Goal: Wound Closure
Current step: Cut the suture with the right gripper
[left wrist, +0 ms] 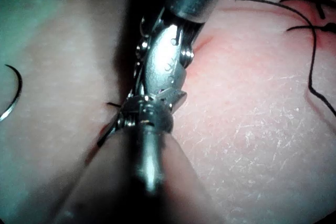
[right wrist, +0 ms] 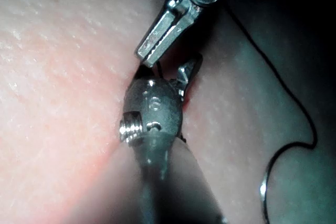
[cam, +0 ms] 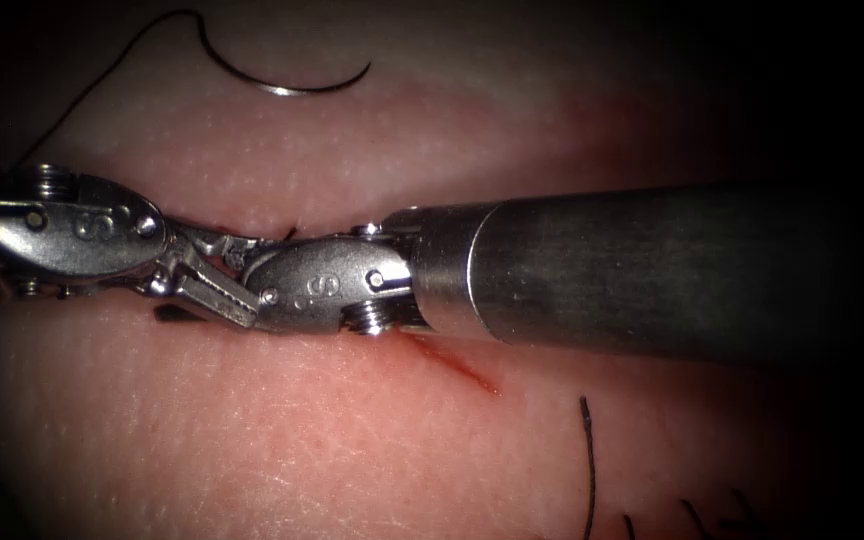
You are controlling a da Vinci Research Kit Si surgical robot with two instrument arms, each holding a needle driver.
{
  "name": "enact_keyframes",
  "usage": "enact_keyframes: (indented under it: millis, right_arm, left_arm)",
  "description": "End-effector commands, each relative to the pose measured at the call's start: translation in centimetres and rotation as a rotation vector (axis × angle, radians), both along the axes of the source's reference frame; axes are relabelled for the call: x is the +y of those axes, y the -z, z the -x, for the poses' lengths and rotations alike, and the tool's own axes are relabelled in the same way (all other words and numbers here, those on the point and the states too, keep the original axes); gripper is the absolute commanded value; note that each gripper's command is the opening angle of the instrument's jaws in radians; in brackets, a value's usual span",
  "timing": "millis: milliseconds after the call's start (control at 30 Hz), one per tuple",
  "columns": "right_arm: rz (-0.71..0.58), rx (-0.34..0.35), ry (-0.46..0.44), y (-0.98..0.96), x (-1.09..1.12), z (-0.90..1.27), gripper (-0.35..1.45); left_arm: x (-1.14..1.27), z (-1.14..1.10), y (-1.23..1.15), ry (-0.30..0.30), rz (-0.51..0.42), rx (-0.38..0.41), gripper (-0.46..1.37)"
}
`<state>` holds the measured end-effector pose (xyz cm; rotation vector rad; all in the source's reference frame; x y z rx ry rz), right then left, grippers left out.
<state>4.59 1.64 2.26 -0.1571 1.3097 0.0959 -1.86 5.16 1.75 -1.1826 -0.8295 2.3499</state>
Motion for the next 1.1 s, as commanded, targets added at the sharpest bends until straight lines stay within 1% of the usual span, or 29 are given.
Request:
enact_keyframes:
  millis: [33,167,200,233,267,300,333,400,700,833,867,900,933,1000,1100]
  right_arm:
    - [-0.003,0.0,0.007,0.0,0.0,0.0,1.22]
    - [-0.009,0.003,0.004,0.01,0.0,0.0,1.11]
    - [-0.022,0.015,-0.008,0.01,-0.01,-0.01,0.8]
    - [-0.02,0.019,-0.012,0.01,-0.01,-0.01,0.64]
    - [-0.017,0.028,-0.019,0.01,-0.01,-0.01,0.34]
    - [-0.013,0.037,-0.026,0.02,-0.01,-0.01,-0.23]
    - [-0.013,0.037,-0.025,0.02,-0.01,-0.01,-0.35]
    - [-0.012,0.043,-0.027,0.04,-0.03,-0.01,-0.35]
    - [-0.009,0.012,-0.062,0.09,-0.06,-0.01,-0.35]
    - [-0.011,0.007,-0.069,0.09,-0.02,0.01,-0.35]
    - [-0.014,0.009,-0.068,0.1,0.01,0.03,0.36]
    - [-0.015,0.009,-0.069,0.1,0.02,0.04,0.69]
    - [-0.016,0.008,-0.069,0.1,0.03,0.06,0.88]
    - [-0.016,0.008,-0.069,0.09,0.05,0.09,1.08]
    - [-0.016,0.008,-0.068,0.06,0.05,0.15,1.14]
  left_arm:
    - [0.0,0.0,0.0,0.001,-0.001,-0.001,-0.35]
    - [-0.01,0.0,0.0,-0.001,-0.002,-0.003,-0.35]
    - [-0.01,0.01,-0.01,-0.001,-0.002,-0.002,-0.35]
    - [-0.01,0.01,-0.01,0.0,-0.002,-0.002,-0.35]
    - [-0.01,0.01,-0.01,0.0,-0.002,-0.002,-0.35]
    - [-0.01,0.01,-0.01,-0.001,-0.003,-0.004,-0.35]
    - [-0.01,0.01,-0.01,-0.001,-0.003,-0.004,-0.35]
    - [-0.02,0.01,-0.01,-0.001,-0.003,-0.004,-0.35]
    - [-0.03,0.02,-0.01,-0.003,-0.003,-0.006,-0.35]
    - [-0.04,0.01,-0.01,-0.005,-0.005,-0.008,-0.35]
    - [-0.04,0.01,-0.01,-0.008,0.0,-0.01,-0.35]
    - [-0.04,0.01,-0.01,-0.008,0.0,-0.011,-0.35]
    - [-0.04,0.01,-0.01,-0.009,0.0,-0.011,-0.35]
    - [-0.04,0.0,-0.01,-0.009,0.0,-0.011,-0.35]
    - [-0.05,0.0,-0.01,-0.013,0.005,-0.014,-0.35]
